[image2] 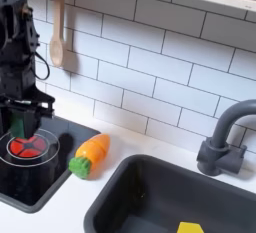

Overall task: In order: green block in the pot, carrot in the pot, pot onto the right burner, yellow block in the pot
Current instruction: 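Put the green block in the pot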

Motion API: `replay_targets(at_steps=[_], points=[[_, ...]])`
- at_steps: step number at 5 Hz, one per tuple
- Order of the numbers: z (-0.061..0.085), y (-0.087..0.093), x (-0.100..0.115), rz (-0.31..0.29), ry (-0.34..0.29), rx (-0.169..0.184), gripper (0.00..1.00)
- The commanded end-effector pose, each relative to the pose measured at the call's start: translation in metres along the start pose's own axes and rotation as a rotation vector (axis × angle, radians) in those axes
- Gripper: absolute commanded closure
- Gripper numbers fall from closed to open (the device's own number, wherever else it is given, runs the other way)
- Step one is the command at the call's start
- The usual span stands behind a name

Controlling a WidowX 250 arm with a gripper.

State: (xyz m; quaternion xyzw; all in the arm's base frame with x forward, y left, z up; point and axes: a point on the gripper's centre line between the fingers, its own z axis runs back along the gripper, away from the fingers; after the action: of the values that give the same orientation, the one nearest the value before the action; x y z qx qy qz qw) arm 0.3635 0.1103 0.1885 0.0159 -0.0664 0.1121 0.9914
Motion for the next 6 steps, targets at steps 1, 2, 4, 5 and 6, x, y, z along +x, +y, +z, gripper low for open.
replay_targets(at_steps=[1,2,4,5,6], points=[[0.034,0.003,0.006,0.028,-0.074,0.008,1.00],[0.039,0.006,0.006,0.066,-0.081,0.019,1.00],[0.052,0.018,0.007,0.160,-0.122,0.065,1.00],[0.049,0.033,0.008,0.224,-0.123,0.100,1.00],[0.052,0.044,0.007,0.267,-0.134,0.124,1.00]])
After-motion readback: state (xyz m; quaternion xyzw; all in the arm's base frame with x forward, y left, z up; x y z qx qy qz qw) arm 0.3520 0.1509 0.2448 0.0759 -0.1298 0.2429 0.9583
